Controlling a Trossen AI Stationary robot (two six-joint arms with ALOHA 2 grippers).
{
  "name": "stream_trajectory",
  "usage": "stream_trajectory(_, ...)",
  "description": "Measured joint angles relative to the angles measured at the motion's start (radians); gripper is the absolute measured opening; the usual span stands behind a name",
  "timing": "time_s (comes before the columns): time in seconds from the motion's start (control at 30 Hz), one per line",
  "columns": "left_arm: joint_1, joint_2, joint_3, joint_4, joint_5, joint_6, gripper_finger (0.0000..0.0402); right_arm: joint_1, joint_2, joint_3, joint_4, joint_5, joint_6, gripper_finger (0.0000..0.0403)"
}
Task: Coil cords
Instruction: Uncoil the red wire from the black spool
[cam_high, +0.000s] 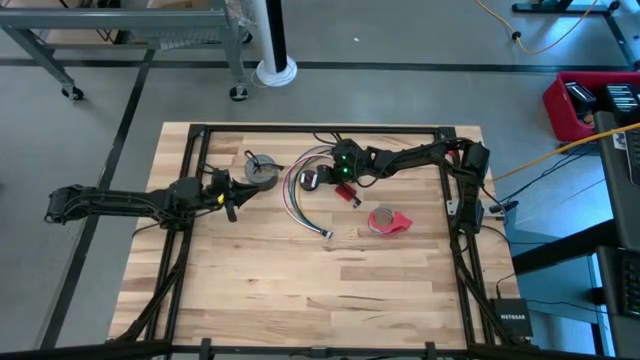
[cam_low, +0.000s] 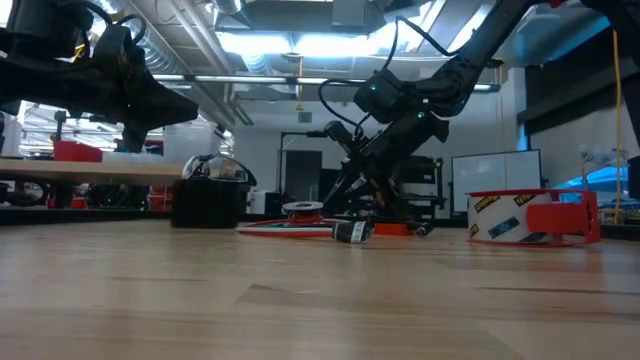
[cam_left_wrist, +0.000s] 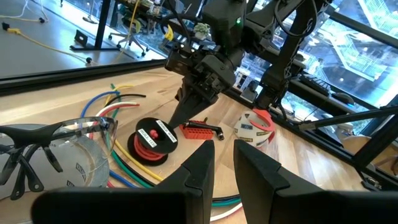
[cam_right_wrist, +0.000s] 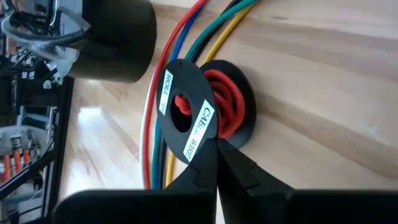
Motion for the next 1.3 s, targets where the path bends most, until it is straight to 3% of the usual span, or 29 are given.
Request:
stream_trajectory(0.33,0.0,0.0,0.0,-0.012,0.002,-0.076,0.0054,0.0,-0.001,0.0,-0.015,-0.12,0.002,0.0002)
stream_trajectory(0.6,-0.001,0.015,0.0,-0.184,0.082,-0.23,0.0054,0.0,-0.001,0.0,-0.071,-0.121,0.002,0.0008)
stream_trajectory(0.9,-0.001,0.047,0.0,-0.145,0.077,-0.134,0.0054,0.0,-0.002,0.01,-0.018,-0.121,-0.035,0.0045)
stream_trajectory(1.03,-0.001,0.046,0.0,-0.134,0.077,-0.133,0.0054,0.0,-0.002,0.01,-0.001,-0.131,-0.034,0.0071)
stream_trajectory(1.3,-0.001,0.046,0.0,-0.128,0.076,-0.098,0.0054,0.0,-0.002,0.011,-0.026,-0.147,-0.003,0.0169)
